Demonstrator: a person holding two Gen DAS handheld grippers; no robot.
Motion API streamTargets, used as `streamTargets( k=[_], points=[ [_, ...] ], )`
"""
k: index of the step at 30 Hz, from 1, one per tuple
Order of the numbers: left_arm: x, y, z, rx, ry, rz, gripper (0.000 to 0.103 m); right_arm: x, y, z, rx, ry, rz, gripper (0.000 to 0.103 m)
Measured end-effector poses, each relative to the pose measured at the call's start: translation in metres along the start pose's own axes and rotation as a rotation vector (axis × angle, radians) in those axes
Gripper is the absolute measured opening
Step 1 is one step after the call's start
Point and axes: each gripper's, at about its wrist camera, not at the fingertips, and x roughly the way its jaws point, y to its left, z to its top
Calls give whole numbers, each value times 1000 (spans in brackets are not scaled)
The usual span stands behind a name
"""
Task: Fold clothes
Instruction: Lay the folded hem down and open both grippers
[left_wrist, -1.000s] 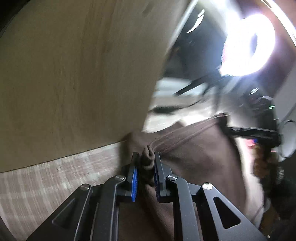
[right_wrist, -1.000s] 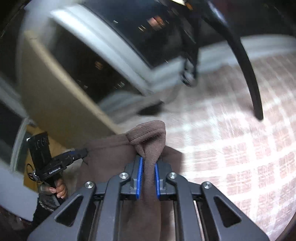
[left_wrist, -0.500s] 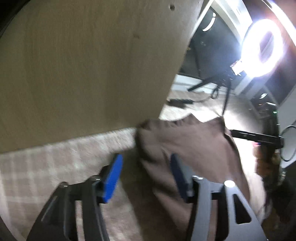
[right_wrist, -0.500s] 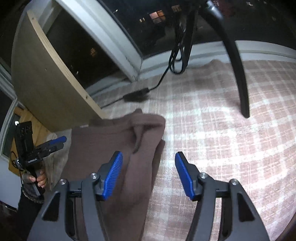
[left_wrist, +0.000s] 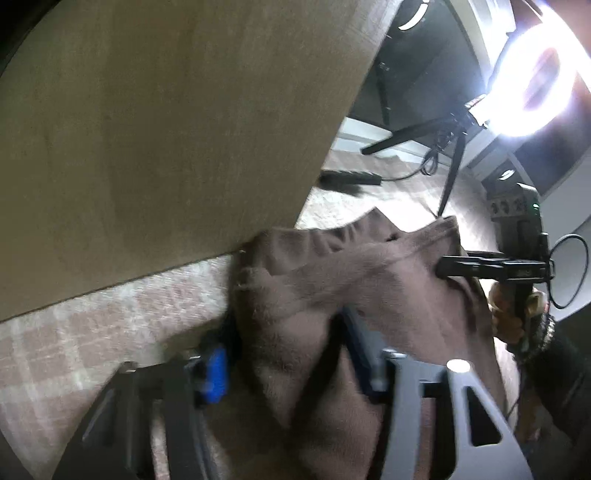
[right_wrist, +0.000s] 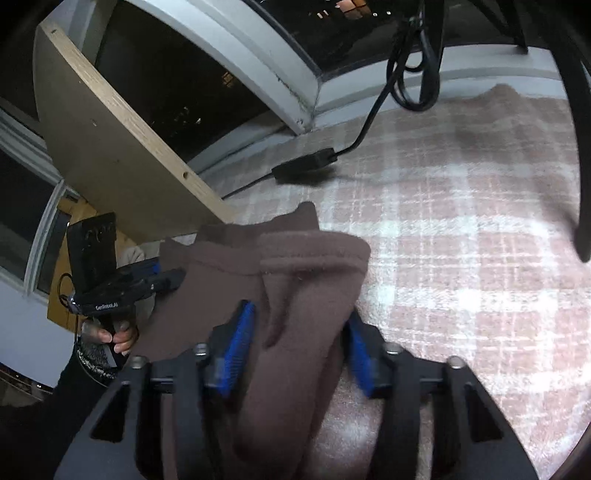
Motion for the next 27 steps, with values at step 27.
streamTargets(
  k=[27],
  points=[
    [-254, -176, -99, 409, -338, 129, 23, -201, 220, -103, -461, -336, -196, 28]
  ],
)
